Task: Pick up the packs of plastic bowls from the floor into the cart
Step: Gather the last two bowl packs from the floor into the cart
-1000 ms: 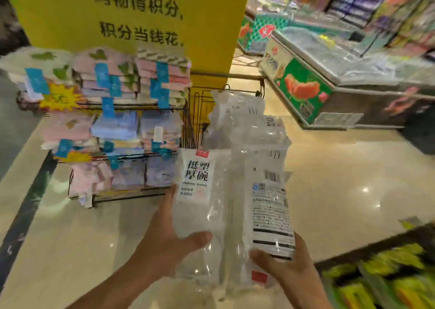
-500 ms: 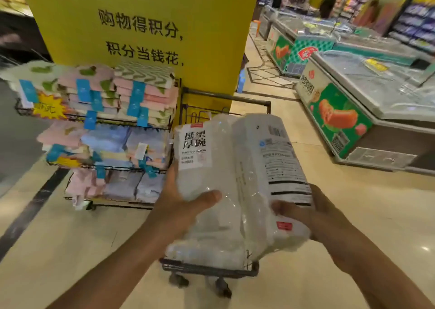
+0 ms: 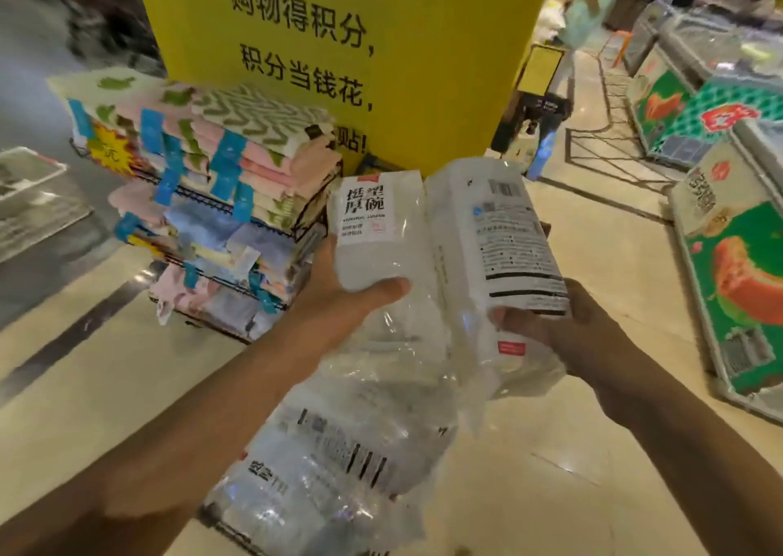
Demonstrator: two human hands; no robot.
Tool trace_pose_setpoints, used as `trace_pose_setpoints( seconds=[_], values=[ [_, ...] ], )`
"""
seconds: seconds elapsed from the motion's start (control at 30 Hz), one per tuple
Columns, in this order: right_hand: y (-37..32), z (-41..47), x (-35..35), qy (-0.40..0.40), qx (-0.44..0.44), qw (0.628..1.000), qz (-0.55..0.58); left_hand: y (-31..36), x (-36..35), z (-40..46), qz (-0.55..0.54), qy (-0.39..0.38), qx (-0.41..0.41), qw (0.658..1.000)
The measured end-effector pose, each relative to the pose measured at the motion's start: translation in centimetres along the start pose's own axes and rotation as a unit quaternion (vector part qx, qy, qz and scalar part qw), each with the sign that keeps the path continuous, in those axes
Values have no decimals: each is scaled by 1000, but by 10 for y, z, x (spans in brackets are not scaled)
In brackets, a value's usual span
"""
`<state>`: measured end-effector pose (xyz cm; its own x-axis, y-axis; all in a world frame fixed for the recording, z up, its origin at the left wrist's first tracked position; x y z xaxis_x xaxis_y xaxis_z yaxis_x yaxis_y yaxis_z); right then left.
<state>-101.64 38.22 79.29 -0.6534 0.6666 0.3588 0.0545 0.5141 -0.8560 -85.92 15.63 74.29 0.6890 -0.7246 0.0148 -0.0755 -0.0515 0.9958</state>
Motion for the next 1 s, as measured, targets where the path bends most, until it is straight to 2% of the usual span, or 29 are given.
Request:
trace_pose_setpoints(
  seconds=[0.1, 0.2, 0.37, 0.57, 0.7, 0.87, 1.0],
  values=[
    [7, 58, 36, -47, 32, 998, -18, -10, -43, 8, 1, 81, 2, 997],
    [9, 102, 62, -106, 28, 994, -16, -5, -78, 12, 19, 153, 13, 988],
    [-11, 137, 68, -198, 58, 976, -69, -6, -93, 4, -2, 246, 43, 968],
    [-15, 181, 60, -262, 108, 955, -91, -17, -110, 16, -24, 301, 33, 953],
    [-16, 233, 62, -296, 96, 943, -120, -27, -126, 48, -18, 349, 38, 936],
    [-11, 319, 58, -369, 83, 915, -141, -60, -161, 100, -22, 410, 100, 906],
    [1, 362, 59, -434, 88, 883, -157, -66, -194, 118, 23, 447, 151, 881]
  ],
)
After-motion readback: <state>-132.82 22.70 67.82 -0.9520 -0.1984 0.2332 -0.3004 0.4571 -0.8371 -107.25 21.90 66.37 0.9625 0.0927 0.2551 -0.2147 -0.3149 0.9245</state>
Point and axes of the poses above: each hand's wrist, its own z-axis towards the middle knuckle, its own x-axis out of the back of the hand, y = z × x, the point moved 5 cm from there along z, towards the middle knuckle, and after that the axes turned 6 degrees about -x, right-handed, at the moved point
